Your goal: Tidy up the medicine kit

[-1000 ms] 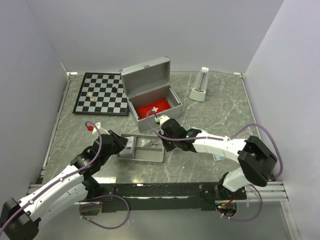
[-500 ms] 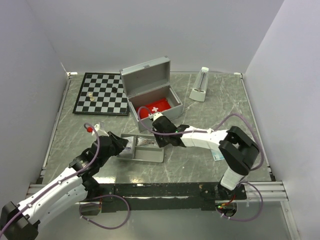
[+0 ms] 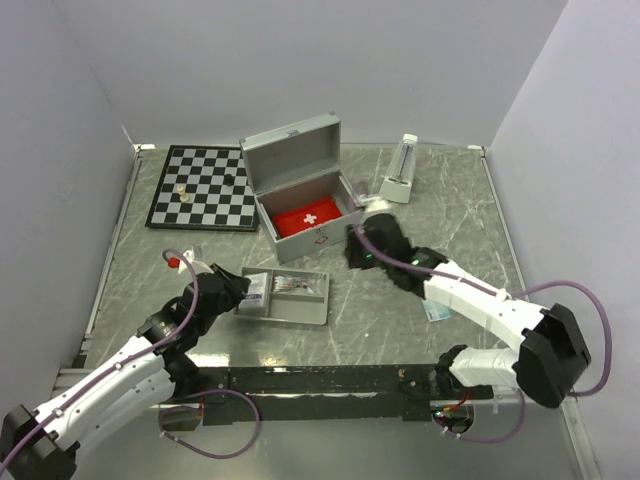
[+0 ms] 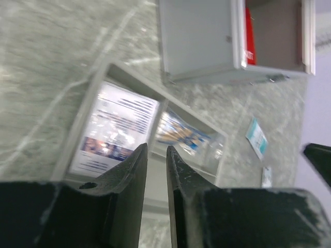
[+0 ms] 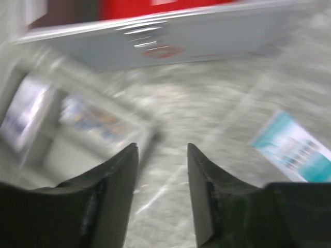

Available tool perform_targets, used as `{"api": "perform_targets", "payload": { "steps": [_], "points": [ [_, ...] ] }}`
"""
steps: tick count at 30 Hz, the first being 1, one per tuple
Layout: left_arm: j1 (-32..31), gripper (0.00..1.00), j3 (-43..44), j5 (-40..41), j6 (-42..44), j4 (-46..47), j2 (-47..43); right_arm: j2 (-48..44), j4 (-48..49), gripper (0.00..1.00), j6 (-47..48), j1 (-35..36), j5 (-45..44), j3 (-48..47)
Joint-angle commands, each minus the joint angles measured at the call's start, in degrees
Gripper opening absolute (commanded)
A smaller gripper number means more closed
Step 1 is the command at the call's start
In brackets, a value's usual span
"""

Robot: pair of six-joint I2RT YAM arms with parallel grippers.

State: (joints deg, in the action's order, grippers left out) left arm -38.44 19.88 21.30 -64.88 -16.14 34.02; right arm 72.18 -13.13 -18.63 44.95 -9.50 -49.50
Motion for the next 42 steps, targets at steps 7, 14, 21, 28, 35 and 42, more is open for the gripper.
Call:
{"api": "perform_targets", "payload": {
  "steps": [7,14,21,28,35,42],
  "points": [
    [1.34,0.25,-4.84,11.14,-15.35,-7.59,0.26,6.38,-4.28,0.53,-11.95,-25.17,2.30,6.26],
    [2.31,0.25,-6.69,7.98,-14.49,-2.95,2.18,13.41,-3.84,0.55,-13.80,-28.16,-0.52,3.36],
    [2.49,0.24,-8.28,2.61,-12.11,3.65,5.18,16.93,-5.50,0.52,-15.56,-28.78,0.44,1.34],
    [2.49,0.24,-7.75,1.73,-10.88,4.80,5.09,17.03,-6.38,0.51,-17.31,-25.54,3.35,3.35],
    [2.49,0.24,-7.92,1.90,-11.41,3.31,2.72,17.03,-9.81,0.51,-22.32,-16.22,2.03,1.69],
    [2.49,0.24,-8.10,2.08,-11.41,2.26,0.52,10.80,-14.56,0.57,-18.30,-13.40,-2.89,-1.74]
  ]
}}
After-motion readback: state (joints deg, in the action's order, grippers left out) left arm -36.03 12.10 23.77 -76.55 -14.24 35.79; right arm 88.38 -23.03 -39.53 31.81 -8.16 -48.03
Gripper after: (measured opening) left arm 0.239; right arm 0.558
